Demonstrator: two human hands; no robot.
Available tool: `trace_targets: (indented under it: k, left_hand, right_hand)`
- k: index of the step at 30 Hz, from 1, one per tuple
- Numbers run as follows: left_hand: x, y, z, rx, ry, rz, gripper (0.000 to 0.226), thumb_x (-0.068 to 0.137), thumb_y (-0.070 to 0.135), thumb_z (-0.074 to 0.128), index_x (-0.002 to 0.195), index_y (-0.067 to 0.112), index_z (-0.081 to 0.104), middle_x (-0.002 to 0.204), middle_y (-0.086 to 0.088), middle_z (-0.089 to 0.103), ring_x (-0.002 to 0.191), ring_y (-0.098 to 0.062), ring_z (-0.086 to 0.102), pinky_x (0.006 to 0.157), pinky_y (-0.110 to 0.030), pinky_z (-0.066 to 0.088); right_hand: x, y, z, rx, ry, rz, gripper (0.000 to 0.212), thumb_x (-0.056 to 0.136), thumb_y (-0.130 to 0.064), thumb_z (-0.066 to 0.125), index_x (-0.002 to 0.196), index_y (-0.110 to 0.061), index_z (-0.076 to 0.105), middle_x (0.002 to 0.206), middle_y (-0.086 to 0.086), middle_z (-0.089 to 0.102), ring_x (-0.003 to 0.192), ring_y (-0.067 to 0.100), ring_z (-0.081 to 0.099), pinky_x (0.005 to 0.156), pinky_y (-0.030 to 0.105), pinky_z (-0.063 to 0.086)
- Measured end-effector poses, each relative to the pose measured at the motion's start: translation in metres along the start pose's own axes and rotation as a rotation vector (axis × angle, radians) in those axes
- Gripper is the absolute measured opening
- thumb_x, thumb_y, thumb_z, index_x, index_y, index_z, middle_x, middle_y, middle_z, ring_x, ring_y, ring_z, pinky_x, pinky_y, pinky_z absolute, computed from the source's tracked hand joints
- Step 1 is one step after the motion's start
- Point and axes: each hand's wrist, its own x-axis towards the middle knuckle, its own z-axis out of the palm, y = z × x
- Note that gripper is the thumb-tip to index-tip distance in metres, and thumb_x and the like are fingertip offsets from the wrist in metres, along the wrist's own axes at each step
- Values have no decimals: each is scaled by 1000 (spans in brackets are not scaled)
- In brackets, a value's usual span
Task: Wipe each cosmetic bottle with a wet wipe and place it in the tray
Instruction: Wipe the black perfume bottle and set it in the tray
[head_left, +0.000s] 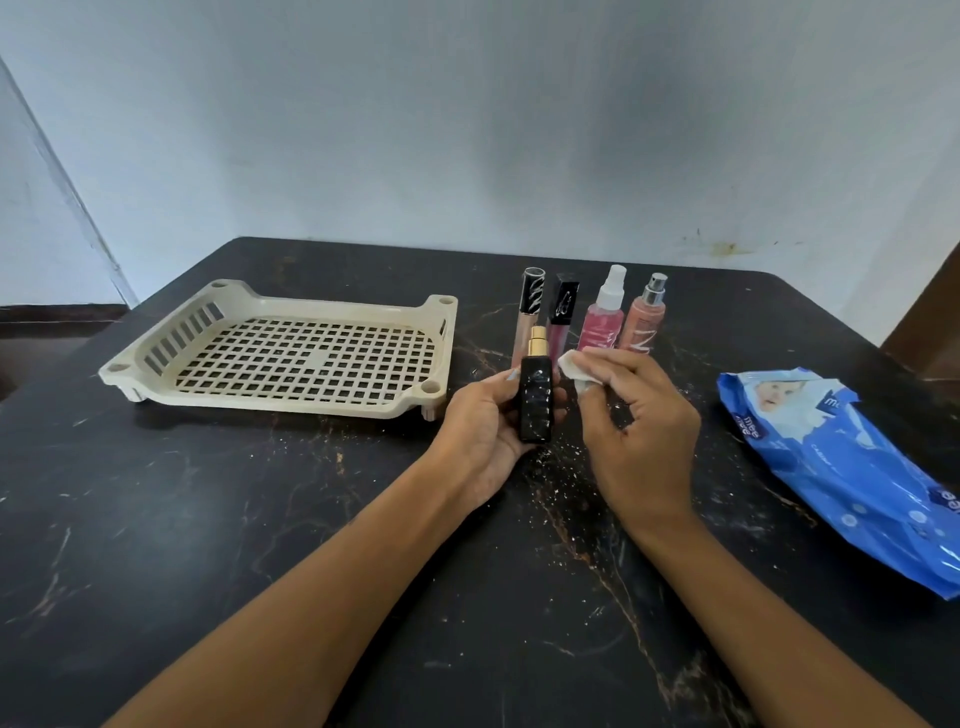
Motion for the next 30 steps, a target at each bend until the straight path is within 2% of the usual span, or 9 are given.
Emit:
trace_targets:
  k: [2,4,7,10,17,21,23,25,30]
  left_hand:
    - [-1,0,1,4,-10,3,32,94,3,35,117,-5,56,91,-14,65,79,-19,62,77,-32,54]
    - [-1,-1,1,23,-27,14,30,93,4,37,112,-1,60,86,-11,67,76,-17,62,74,-28,53]
    - [0,-2,1,44,-49,33,28,93,6,39,101,6,65,82,-7,69,78,-15,63,76,-27,51]
    - [-1,-3,1,48,-72,45,27,95,8,39,101,6,65,84,-7,69,79,-16,64,79,-28,52]
    - [-4,-2,4,70,-32,47,28,98,18,38,98,5,63,86,-10,66,79,-16,64,72,-25,55]
    - [-4,-3,7,50,26,9,34,98,23,40,113,0,59,95,-12,63,87,-18,62,86,-29,51]
    - [-4,-3,8,40,50,-10,37,99,24,38,119,-2,56,95,-12,63,87,-18,61,87,-30,50]
    - [-3,-3,7,33,62,-12,37,100,24,35,116,-2,57,94,-12,63,86,-19,62,88,-31,49]
    - [-1,-3,5,5,65,17,38,100,24,32,95,3,63,84,-11,65,78,-18,64,76,-29,52]
  right_hand:
    - [0,0,0,-3,-8,-33,26,82,11,64,105,0,72,101,3,67,94,4,60,87,2,41]
    - [-1,-1,1,1,-25,-78,25,83,10,64,104,1,73,101,7,69,94,9,62,86,3,43]
    - [-2,1,3,13,-63,-146,22,82,7,64,101,0,74,101,8,70,94,13,65,85,18,53]
    - [-2,2,3,1,-72,-164,21,82,5,64,99,1,74,99,8,70,92,17,66,80,28,56]
    - [-3,0,3,-47,-111,-241,21,79,7,63,97,3,74,98,12,70,93,18,63,90,20,50]
    - [-3,3,5,-25,-100,-215,22,80,8,63,99,3,73,98,11,70,92,18,63,85,22,52]
    - [-5,4,7,-11,-129,-216,23,82,6,62,102,3,73,100,11,69,94,17,63,82,24,54]
    - [-5,5,10,15,-151,-218,24,83,5,61,103,2,73,102,10,70,95,17,63,81,27,55]
    - [1,12,12,66,-205,-280,27,83,6,60,106,2,72,105,11,69,98,20,65,86,31,55]
